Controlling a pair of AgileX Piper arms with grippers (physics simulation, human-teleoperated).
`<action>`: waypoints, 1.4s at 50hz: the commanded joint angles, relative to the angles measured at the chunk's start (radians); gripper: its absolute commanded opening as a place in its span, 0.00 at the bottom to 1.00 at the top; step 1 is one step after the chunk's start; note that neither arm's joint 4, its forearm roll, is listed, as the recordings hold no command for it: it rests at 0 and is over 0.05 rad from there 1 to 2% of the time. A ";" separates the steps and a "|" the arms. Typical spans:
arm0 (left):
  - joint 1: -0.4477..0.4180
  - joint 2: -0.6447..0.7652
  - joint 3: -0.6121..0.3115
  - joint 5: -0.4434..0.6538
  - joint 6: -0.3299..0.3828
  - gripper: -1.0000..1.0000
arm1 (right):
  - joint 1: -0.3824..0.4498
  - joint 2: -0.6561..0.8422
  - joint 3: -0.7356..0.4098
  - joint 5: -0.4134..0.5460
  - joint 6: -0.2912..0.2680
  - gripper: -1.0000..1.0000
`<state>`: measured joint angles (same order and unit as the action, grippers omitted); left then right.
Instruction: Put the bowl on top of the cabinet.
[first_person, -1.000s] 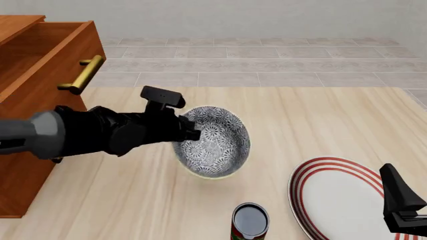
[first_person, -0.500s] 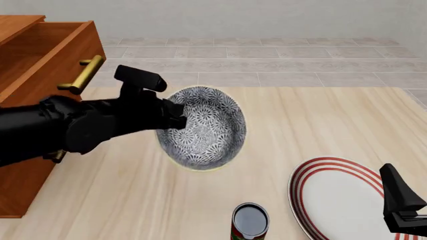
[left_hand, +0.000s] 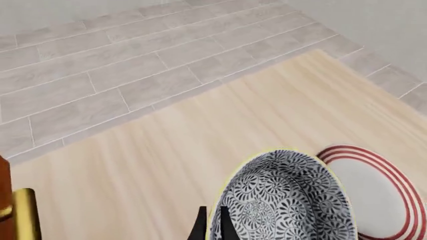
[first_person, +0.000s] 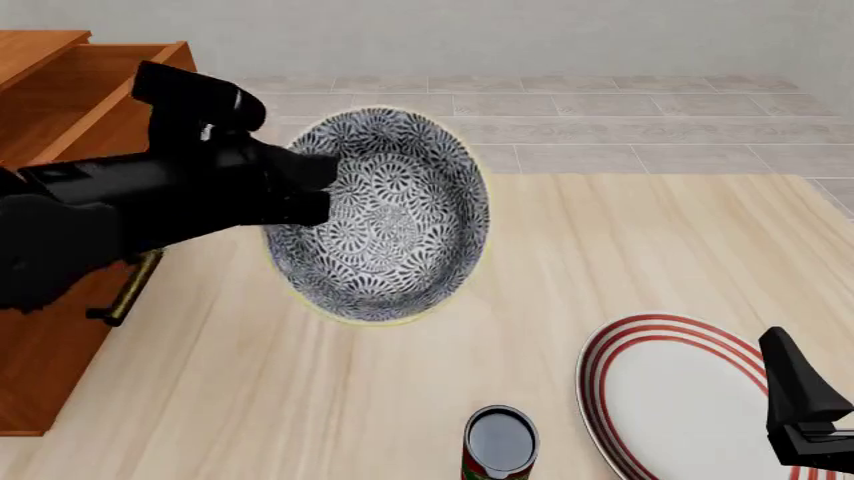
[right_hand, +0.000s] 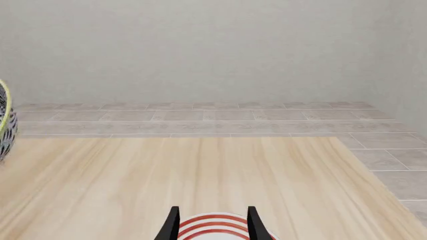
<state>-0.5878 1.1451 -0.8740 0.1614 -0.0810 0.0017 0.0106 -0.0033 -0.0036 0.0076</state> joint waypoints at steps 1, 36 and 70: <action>-0.002 -0.121 -0.037 0.063 0.017 0.00 | 0.000 0.000 0.000 0.000 0.000 1.00; 0.176 -0.246 -0.120 0.110 -0.040 0.00 | 0.000 0.000 0.000 0.000 0.000 1.00; 0.294 -0.291 -0.202 0.133 -0.080 0.00 | 0.000 0.000 0.000 0.000 0.000 1.00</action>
<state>-0.3267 0.8716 -1.0503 0.2892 -0.1536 0.0017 0.0107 -0.0033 -0.0036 0.0076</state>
